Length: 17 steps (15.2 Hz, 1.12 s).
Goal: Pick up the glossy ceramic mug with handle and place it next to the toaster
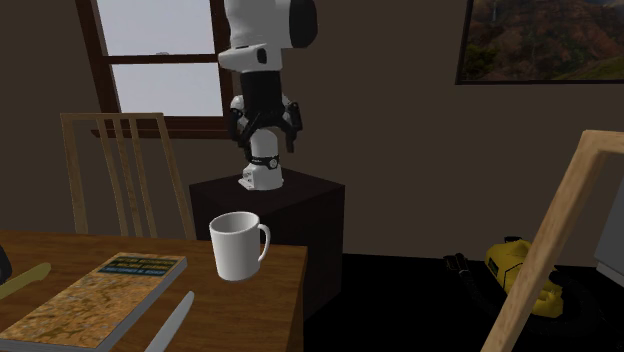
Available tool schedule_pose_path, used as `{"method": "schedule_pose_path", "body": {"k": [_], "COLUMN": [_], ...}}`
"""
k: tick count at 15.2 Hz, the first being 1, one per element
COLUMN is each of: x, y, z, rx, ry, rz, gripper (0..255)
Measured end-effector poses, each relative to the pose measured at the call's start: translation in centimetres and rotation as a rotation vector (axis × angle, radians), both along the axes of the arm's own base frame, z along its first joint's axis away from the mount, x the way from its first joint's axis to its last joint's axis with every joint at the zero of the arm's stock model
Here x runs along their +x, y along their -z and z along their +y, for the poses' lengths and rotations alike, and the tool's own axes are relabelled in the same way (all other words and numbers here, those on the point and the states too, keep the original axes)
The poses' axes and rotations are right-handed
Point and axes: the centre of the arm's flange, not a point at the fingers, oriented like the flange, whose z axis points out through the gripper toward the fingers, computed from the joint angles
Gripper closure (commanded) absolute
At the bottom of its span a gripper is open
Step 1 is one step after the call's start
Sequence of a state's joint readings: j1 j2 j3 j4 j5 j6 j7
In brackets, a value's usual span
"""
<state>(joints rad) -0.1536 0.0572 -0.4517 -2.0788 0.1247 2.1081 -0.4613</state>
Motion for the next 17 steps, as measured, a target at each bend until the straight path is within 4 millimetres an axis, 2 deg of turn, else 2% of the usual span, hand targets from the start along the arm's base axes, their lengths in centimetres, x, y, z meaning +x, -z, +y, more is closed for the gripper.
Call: {"method": "schedule_pose_path", "body": {"k": [12, 17], "x": [2.7, 2.8], "y": [8.6, 11.0], "z": [-13.1, -14.1], "rx": [-0.017, -0.018], "ry": [0.077, 0.084], "rz": [0.063, 0.068], "gripper": [0, 0]}}
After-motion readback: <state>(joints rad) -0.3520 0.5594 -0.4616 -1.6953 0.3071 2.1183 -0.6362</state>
